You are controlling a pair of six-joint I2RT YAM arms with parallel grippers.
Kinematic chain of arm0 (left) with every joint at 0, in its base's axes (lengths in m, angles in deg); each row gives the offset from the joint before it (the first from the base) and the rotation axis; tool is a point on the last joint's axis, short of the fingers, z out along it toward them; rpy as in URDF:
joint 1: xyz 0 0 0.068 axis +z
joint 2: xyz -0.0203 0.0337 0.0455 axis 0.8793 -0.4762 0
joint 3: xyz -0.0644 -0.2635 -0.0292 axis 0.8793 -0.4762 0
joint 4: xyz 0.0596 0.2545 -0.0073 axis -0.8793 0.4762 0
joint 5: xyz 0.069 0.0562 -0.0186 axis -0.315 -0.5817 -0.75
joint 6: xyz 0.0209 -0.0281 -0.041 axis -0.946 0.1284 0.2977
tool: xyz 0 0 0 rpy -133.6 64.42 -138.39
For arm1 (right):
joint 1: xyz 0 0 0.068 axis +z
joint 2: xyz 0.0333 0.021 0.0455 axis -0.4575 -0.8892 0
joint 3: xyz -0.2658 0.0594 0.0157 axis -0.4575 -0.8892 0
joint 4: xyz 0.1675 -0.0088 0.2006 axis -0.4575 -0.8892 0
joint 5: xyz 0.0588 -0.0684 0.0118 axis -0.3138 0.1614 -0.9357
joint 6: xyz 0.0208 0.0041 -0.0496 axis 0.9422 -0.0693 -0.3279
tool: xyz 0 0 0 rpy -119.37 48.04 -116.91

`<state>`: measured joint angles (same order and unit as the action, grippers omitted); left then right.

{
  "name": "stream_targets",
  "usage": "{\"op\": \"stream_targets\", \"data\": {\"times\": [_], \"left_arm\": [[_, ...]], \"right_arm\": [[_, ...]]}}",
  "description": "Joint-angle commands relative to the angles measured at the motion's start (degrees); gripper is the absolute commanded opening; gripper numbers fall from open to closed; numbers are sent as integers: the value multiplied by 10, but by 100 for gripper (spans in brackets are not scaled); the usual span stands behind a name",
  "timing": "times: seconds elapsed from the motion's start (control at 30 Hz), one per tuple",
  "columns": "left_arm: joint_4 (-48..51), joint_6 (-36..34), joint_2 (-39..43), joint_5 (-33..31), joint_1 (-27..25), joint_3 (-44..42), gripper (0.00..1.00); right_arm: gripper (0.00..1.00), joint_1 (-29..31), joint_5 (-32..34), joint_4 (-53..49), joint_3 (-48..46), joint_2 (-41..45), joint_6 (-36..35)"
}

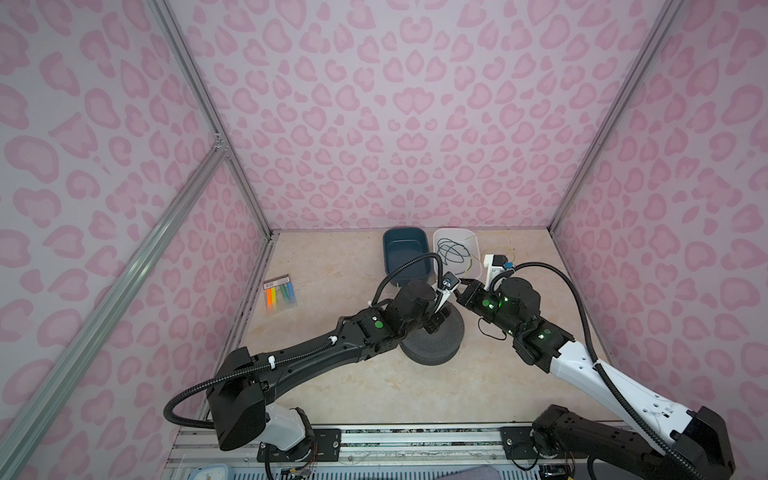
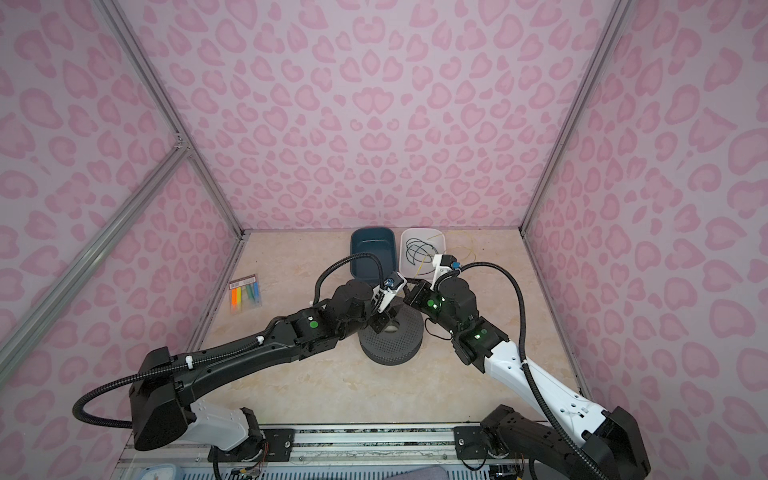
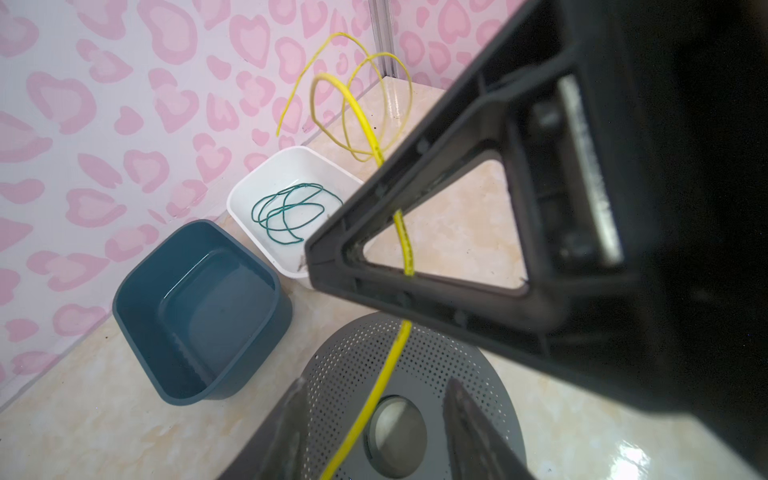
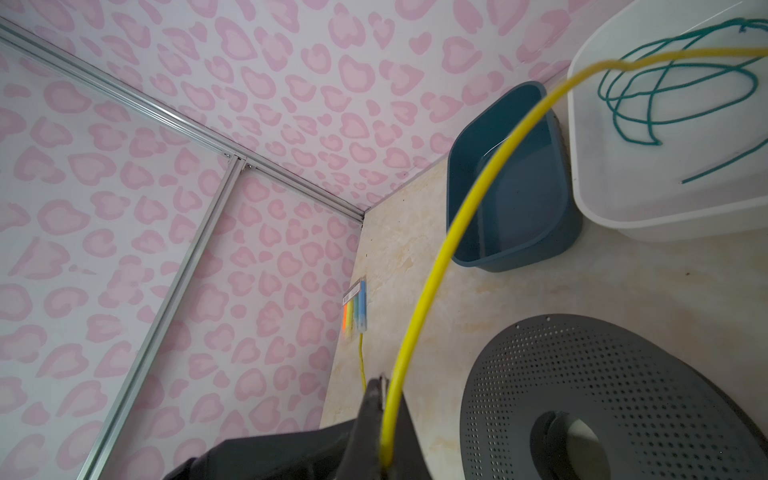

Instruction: Wrap the cables

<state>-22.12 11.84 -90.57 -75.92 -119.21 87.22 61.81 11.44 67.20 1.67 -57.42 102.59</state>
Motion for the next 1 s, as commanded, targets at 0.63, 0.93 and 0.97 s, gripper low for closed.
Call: {"op": "stream_targets", "data": {"times": [0.63, 0.93, 0.97], "left_arm": [[-21, 93, 45, -2, 16, -45, 4], [11, 122, 92, 76, 23, -53, 4], [11, 124, 99, 80, 23, -55, 4]], "right_arm": [[54, -118, -88, -118, 24, 70, -49], [51, -282, -104, -217, 41, 100, -144], [50, -296, -105, -217, 36, 88, -148]]}}
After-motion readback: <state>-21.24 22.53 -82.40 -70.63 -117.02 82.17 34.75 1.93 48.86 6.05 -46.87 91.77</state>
